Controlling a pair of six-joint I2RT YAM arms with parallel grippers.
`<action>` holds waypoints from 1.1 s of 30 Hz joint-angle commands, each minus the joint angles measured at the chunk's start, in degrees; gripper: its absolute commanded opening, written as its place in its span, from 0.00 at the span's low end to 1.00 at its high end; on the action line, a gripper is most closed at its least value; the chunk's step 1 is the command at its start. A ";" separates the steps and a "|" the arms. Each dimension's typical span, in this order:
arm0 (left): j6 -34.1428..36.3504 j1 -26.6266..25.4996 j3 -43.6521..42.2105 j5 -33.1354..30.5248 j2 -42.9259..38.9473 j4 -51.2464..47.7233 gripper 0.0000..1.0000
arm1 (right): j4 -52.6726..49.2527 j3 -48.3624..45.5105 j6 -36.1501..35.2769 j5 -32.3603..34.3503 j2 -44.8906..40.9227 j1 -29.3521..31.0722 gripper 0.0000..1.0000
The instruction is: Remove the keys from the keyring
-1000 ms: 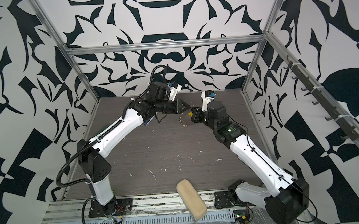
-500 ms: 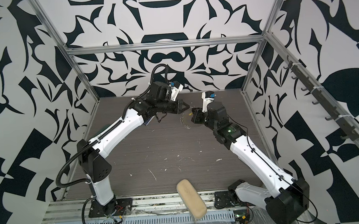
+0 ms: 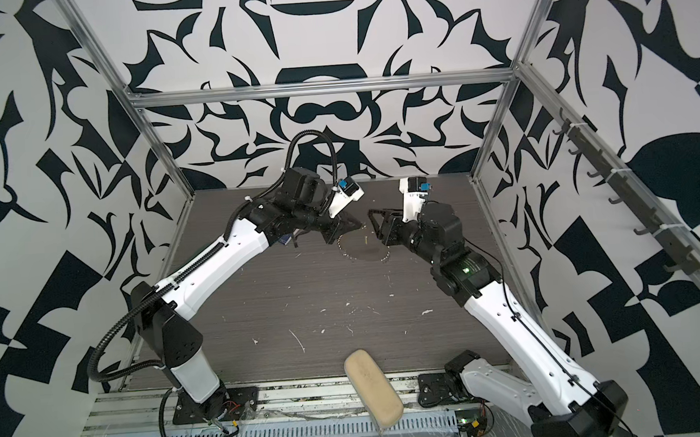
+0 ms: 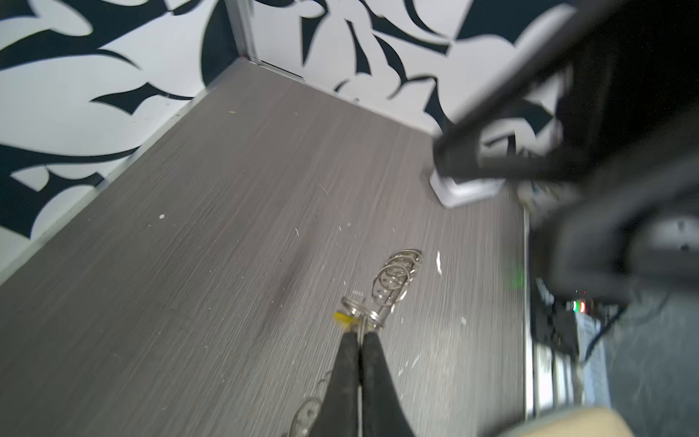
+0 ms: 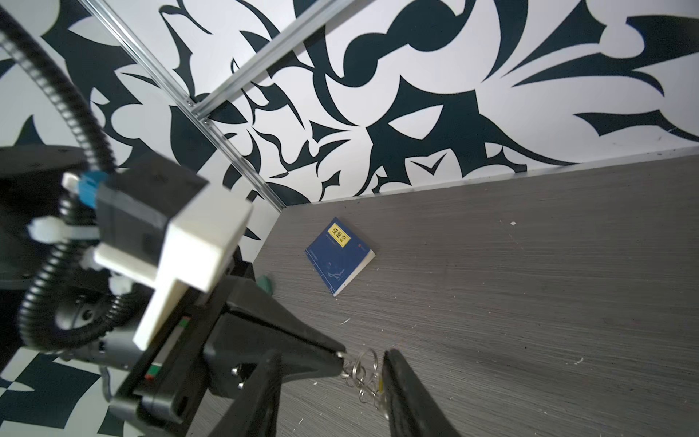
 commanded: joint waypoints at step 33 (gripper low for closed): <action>72.41 7.87 -26.55 14.34 -18.92 -14.10 0.00 | 29.61 -26.92 -38.92 -18.44 1.11 9.38 0.55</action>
